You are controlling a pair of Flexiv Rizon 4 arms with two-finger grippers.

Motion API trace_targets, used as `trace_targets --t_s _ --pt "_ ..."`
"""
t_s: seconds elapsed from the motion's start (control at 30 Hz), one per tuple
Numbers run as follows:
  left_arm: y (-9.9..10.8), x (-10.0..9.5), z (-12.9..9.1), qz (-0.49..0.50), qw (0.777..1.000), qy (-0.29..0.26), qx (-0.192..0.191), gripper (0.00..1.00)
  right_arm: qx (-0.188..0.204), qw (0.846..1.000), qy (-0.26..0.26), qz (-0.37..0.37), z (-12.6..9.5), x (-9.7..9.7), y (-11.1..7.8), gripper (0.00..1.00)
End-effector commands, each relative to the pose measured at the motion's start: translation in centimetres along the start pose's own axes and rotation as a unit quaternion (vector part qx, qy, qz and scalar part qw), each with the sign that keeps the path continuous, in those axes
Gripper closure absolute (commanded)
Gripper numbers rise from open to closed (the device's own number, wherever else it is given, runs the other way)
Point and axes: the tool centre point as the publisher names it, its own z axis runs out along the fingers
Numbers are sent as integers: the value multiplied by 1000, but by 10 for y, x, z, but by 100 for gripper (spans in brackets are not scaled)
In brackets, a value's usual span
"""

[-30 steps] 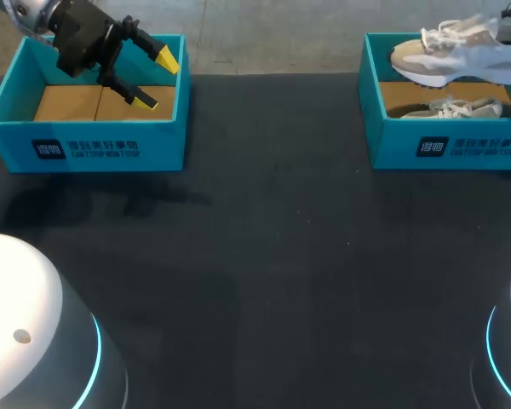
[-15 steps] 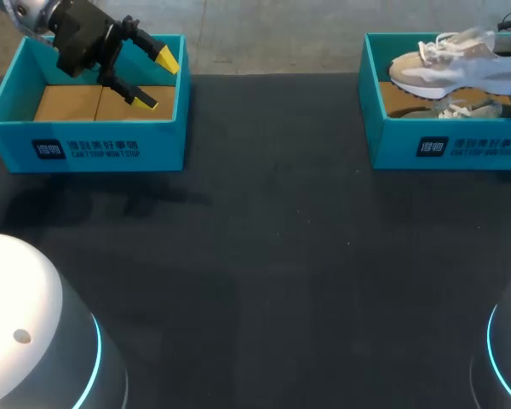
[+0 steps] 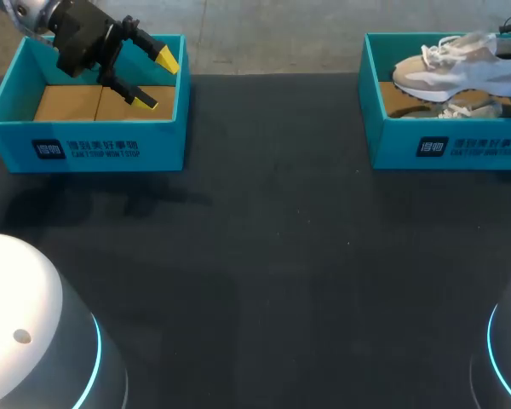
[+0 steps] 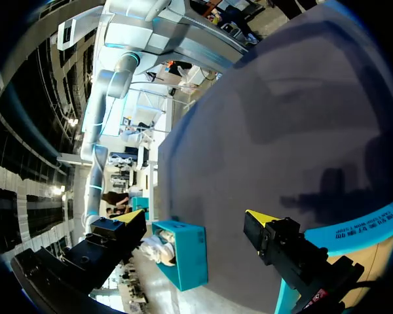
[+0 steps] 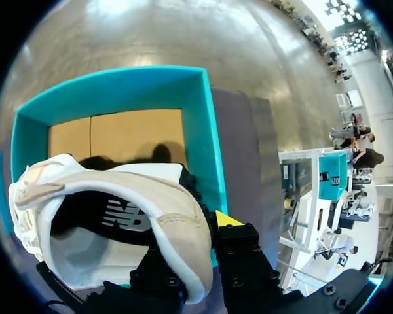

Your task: Take the shoe out of the shoebox, open the shoe tongue, remove and reinsert the insole, then place the shoe into the shoebox

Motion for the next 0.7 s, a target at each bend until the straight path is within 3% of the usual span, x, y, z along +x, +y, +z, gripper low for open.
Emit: trace_targets --t_s 0.03,0.7 --pt "0 0 0 0 1000 2 0 0 0 1000 0 1 3 1 7 100" --pt "0 0 0 0 1000 2 0 0 -14 1000 -6 2 15 2 44 100"
